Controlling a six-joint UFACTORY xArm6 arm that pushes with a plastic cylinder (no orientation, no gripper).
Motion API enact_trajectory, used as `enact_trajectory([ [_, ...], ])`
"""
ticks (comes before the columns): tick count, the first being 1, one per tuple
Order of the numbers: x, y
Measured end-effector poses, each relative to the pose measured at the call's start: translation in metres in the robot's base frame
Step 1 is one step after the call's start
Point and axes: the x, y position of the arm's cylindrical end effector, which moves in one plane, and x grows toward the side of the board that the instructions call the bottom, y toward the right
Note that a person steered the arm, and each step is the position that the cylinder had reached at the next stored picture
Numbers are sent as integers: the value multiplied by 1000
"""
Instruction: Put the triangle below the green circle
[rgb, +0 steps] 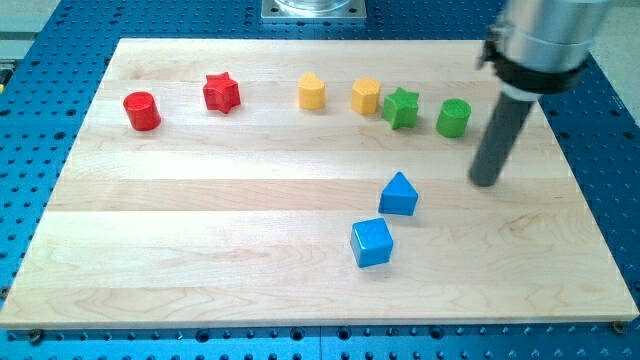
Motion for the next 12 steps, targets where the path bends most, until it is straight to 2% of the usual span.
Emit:
enact_trajectory([
  [1, -58, 10],
  [2, -79, 2],
  [3, -73, -29],
  [4, -37, -30],
  [5, 50, -34],
  [6, 88, -92],
  [8, 39, -125],
  [9, 52, -139],
  [10, 56, -104],
  [11, 56, -99],
  [12, 56, -122],
])
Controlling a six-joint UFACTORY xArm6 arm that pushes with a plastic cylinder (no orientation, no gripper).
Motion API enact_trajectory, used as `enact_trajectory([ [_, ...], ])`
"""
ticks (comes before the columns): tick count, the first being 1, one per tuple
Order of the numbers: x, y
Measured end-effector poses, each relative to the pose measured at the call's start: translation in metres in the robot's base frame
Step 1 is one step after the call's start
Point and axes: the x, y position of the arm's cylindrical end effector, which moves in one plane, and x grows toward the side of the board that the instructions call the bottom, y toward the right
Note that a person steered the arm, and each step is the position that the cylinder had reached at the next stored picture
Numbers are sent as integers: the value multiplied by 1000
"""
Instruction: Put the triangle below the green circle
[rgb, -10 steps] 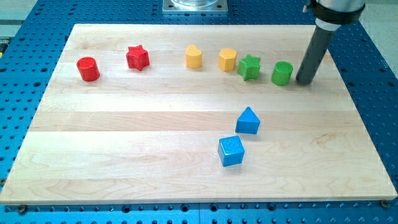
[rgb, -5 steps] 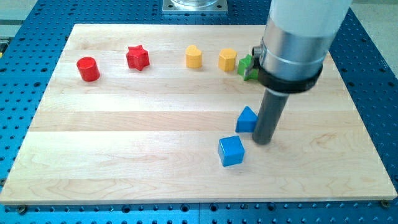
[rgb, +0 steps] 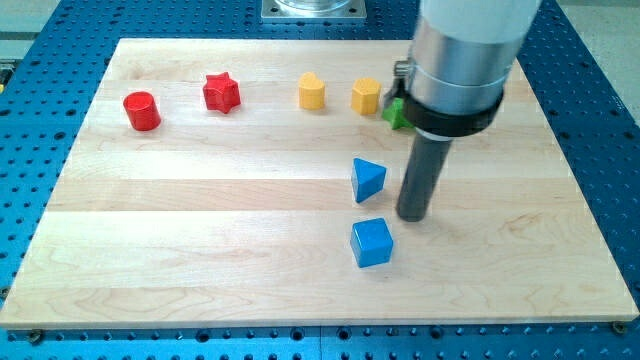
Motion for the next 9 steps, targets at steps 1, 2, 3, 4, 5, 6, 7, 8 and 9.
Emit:
enact_trajectory([
  [1, 16, -52],
  [2, -22, -48],
  [3, -45, -33],
  [4, -45, 64],
  [5, -31, 71],
  [6, -26, -15],
  [7, -51, -32],
  [8, -78, -3],
  [9, -83, 48],
])
